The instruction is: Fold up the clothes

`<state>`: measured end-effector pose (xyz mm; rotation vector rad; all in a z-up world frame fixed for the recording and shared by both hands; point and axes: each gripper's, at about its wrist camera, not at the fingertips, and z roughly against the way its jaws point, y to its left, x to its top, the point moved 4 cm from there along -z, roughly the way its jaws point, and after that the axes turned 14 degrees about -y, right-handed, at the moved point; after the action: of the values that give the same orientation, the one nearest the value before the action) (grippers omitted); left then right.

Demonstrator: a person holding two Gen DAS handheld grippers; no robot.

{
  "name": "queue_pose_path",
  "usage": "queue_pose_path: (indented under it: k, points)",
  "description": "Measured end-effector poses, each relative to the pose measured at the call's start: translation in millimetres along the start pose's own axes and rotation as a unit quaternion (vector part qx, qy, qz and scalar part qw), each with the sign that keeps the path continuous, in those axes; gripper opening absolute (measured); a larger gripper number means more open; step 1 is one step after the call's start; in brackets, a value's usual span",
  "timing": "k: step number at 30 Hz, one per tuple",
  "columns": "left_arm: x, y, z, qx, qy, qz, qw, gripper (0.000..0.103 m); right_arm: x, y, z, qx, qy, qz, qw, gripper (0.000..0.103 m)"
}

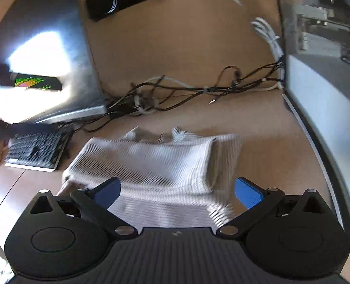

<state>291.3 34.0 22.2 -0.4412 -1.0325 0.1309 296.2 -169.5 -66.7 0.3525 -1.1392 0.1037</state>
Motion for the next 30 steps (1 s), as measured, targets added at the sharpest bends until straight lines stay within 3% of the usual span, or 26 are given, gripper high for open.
queue_pose_path:
  k: [5, 11, 15, 16, 18, 22, 25, 26, 28, 29, 30]
  points:
    - [-15, 31, -2, 0.018, 0.013, 0.003, 0.9998, 0.103, 19, 3, -16, -0.003, -0.02, 0.038, 0.999, 0.091]
    - [-58, 65, -18, 0.054, 0.065, -0.015, 0.9963, 0.103, 16, 14, -44, -0.023, 0.013, 0.066, 0.997, 0.066]
    - [-93, 86, -28, 0.05, 0.102, 0.016, 0.9934, 0.103, 5, 12, -56, -0.045, 0.045, 0.061, 0.996, 0.064]
    - [-94, 84, -24, 0.048, 0.083, 0.002, 0.9954, 0.103, 2, 13, -58, -0.049, 0.05, 0.066, 0.995, 0.064]
    - [-99, 81, -24, 0.047, 0.081, -0.015, 0.9955, 0.103, 0, 14, -61, -0.052, 0.056, 0.078, 0.994, 0.064]
    - [-104, 81, -19, 0.046, 0.061, -0.018, 0.9969, 0.103, 0, 14, -73, -0.065, 0.057, 0.081, 0.993, 0.064]
    - [-105, 82, -15, 0.03, 0.057, -0.023, 0.9976, 0.103, -8, 12, -91, -0.072, 0.081, 0.076, 0.991, 0.064]
    - [-105, 82, -14, 0.024, 0.06, -0.026, 0.9976, 0.103, -13, 13, -97, -0.073, 0.094, 0.077, 0.99, 0.059]
    - [-103, 83, -17, 0.013, 0.064, -0.024, 0.9976, 0.103, -16, 22, -100, -0.07, 0.098, 0.098, 0.988, 0.033]
    - [-102, 85, -16, 0.007, 0.062, -0.016, 0.998, 0.103, -14, 28, -99, -0.063, 0.094, 0.112, 0.987, 0.015]
    - [-102, 88, -14, -0.001, 0.058, -0.005, 0.9983, 0.103, -5, 35, -95, -0.054, 0.081, 0.124, 0.988, 0.015]
